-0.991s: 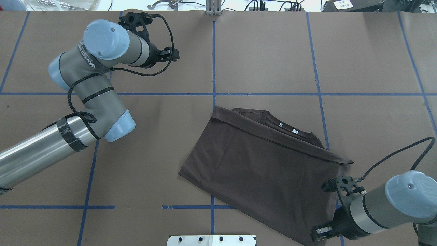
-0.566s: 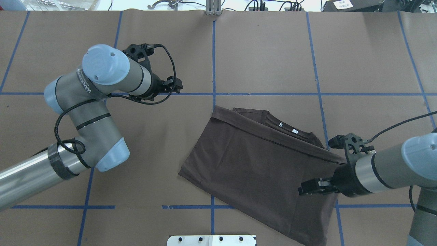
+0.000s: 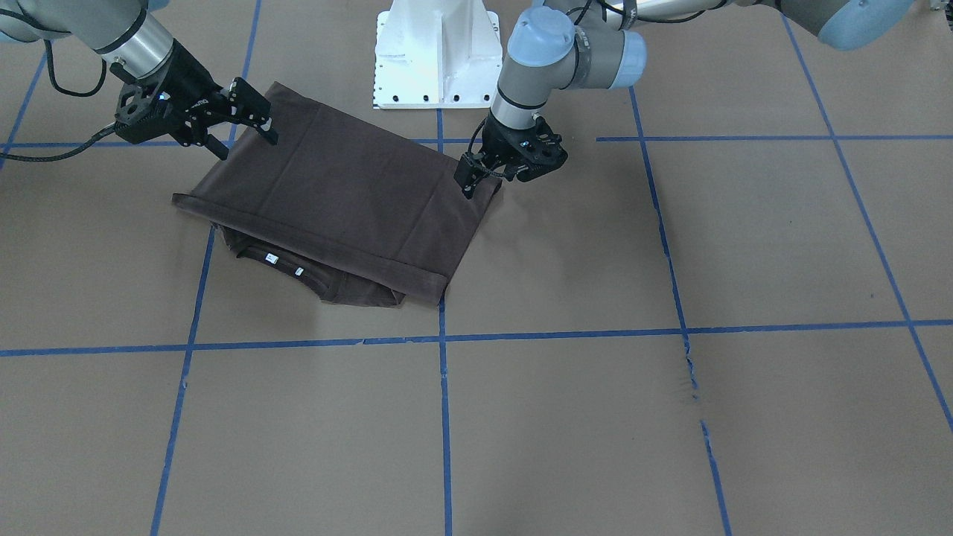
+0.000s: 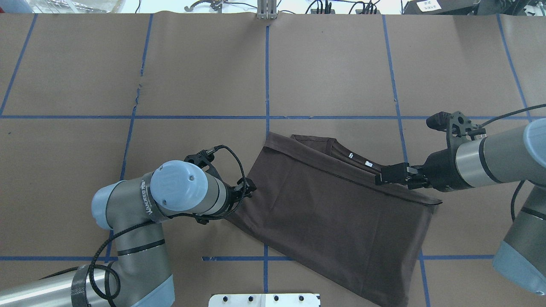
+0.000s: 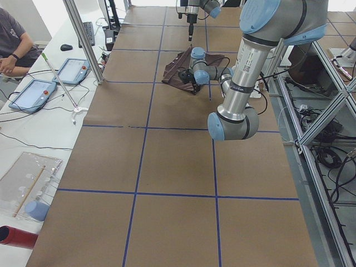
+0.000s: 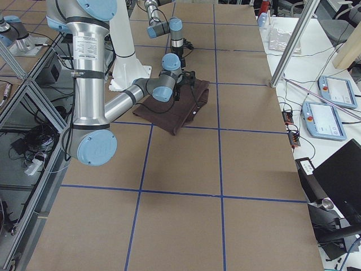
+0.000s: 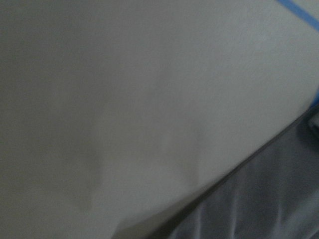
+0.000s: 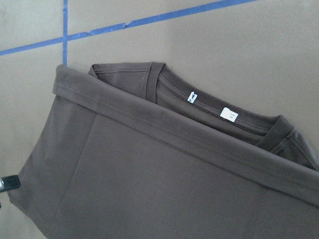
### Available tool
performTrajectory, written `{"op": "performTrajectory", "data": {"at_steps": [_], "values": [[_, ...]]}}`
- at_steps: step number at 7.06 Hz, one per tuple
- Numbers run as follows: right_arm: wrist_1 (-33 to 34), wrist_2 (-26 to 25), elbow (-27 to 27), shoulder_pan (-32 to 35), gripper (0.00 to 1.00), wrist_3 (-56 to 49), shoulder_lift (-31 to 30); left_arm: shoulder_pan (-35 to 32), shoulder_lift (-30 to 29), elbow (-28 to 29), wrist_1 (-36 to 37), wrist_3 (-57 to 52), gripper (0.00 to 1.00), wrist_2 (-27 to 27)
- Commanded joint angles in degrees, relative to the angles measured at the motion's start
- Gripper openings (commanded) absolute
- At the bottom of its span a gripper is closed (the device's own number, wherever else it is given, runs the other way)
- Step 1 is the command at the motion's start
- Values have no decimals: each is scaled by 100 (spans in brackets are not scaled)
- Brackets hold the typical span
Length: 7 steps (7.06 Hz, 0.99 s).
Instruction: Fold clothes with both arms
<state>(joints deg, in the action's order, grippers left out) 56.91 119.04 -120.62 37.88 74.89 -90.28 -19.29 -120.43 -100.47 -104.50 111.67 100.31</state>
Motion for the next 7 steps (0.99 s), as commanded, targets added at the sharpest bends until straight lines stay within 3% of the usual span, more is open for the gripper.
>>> {"op": "performTrajectory", "data": {"at_steps": [1, 2, 5, 7], "values": [[5, 5, 82, 71, 100, -1, 133, 110, 28, 10, 70, 171, 92, -55], [5, -4, 82, 71, 100, -1, 142, 110, 37, 45, 70, 162, 86, -64], [5, -4, 91, 80, 100, -1, 142, 110, 46, 72, 70, 162, 30, -64], [5, 23, 65, 115, 100, -1, 133, 110, 90, 46, 70, 153, 0, -64]]}}
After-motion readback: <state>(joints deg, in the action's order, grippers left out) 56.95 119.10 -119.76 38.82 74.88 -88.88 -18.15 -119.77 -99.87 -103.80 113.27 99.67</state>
